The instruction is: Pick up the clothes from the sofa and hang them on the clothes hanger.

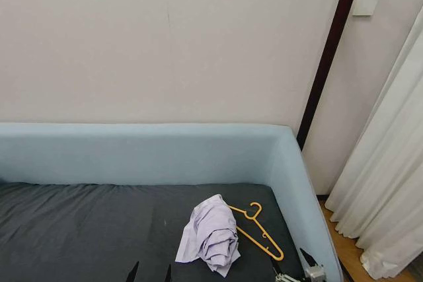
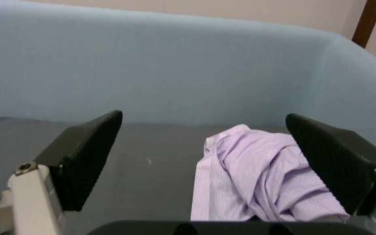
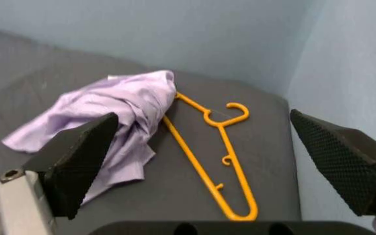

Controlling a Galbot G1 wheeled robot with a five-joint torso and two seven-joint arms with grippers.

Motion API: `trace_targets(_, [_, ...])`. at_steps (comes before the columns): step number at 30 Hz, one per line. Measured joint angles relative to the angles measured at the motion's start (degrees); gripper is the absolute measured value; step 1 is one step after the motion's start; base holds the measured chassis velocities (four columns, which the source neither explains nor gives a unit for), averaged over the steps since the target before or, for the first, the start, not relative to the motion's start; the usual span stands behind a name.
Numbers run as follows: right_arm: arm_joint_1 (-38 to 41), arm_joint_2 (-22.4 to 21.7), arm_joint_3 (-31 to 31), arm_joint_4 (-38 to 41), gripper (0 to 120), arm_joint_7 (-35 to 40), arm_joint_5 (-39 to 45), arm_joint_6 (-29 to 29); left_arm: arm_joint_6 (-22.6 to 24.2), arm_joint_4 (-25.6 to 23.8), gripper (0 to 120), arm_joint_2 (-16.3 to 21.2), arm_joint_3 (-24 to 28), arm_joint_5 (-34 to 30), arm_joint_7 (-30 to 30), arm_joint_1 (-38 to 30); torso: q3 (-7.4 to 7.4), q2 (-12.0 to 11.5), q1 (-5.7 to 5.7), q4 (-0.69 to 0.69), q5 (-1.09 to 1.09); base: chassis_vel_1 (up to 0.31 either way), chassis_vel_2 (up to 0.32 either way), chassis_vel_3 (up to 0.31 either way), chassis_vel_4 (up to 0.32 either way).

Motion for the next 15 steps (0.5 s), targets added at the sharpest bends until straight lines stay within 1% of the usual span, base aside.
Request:
trace_targets(2, [4.13, -3.23, -3.02, -2.25, 100, -0.36, 0.5, -1.17, 0.08, 0.13, 99, -0.2, -0.07, 0.08, 0.0, 0.09, 0.0, 0.0, 0.0, -0.02, 0.0, 0.0, 0.0, 0.0, 0.0])
trace_targets(3, [4.13, -3.23, -3.02, -2.25, 100, -0.36, 0.5, -1.17, 0.08, 0.13, 99, -0.2, -0.07, 0.08, 0.0, 0.09, 0.0, 0.0, 0.0, -0.02, 0.0, 0.0, 0.0, 0.0, 0.0])
trace_targets(4, [6.4, -4.72, -4.95, -3.65, 100, -0.55, 0.56, -1.66, 0.1, 0.3, 100, -0.33, -0.13, 0.13, 0.02, 0.25, 0.0, 0.0, 0.0, -0.01, 0.0, 0.0, 0.0, 0.0, 0.0])
trace_targets(5, [7.33, -5.24, -5.78, -4.24, 100, -0.63, 0.55, -1.76, 0.1, 0.36, 100, -0.38, -0.17, 0.14, 0.01, 0.32, 0.0, 0.0, 0.0, -0.01, -0.01, 0.0, 0.0, 0.0, 0.0])
trace_targets(6, [11.18, -6.84, -9.43, -6.8, 100, -1.03, 0.19, -2.16, 0.11, 0.48, 100, -0.67, -0.32, 0.19, 0.02, 0.63, 0.0, 0.0, 0.0, 0.0, -0.01, 0.0, 0.0, 0.0, 0.0])
trace_targets(7, [13.67, -7.42, -11.87, -8.44, 100, -1.14, 0.01, -2.46, 0.11, 0.53, 99, -0.83, -0.42, 0.2, 0.01, 0.81, 0.0, 0.0, 0.0, -0.01, 0.0, 0.0, 0.0, 0.0, 0.0])
trace_targets(8, [13.67, -7.42, -11.87, -8.44, 100, -1.14, 0.01, -2.46, 0.11, 0.53, 99, -0.83, -0.42, 0.2, 0.01, 0.81, 0.0, 0.0, 0.0, -0.01, 0.0, 0.0, 0.0, 0.0, 0.0])
trace_targets(10, [17.12, -7.73, -15.03, -10.57, 100, -1.19, -0.3, -2.77, 0.11, 0.62, 99, -1.11, -0.56, 0.22, 0.02, 0.98, 0.0, 0.0, 0.0, -0.01, 0.0, 0.0, 0.0, 0.0, 0.0])
trace_targets(11, [20.61, -7.56, -18.24, -12.72, 100, -1.29, -0.98, -3.02, 0.1, 0.68, 99, -1.36, -0.69, 0.24, 0.02, 1.09, 0.0, 0.0, 0.0, 0.0, -0.01, 0.0, 0.0, 0.0, 0.0])
trace_targets(12, [22.35, -7.28, -19.77, -13.81, 100, -1.28, -1.21, -3.12, 0.09, 0.69, 100, -1.48, -0.76, 0.25, 0.01, 1.15, 0.0, 0.0, 0.0, -0.01, -0.01, 0.0, 0.0, 0.0, 0.0])
trace_targets(13, [22.35, -7.28, -19.77, -13.81, 100, -1.28, -1.21, -3.12, 0.09, 0.69, 100, -1.48, -0.76, 0.25, 0.01, 1.15, 0.0, 0.0, 0.0, -0.01, -0.01, 0.0, 0.0, 0.0, 0.0])
trace_targets(15, [26.57, -6.15, -23.53, -16.41, 100, -1.13, -1.54, -3.33, 0.05, 0.68, 100, -1.75, -0.98, 0.26, 0.0, 1.27, 0.0, 0.0, 0.01, -0.01, -0.01, 0.0, 0.0, 0.0, 0.0])
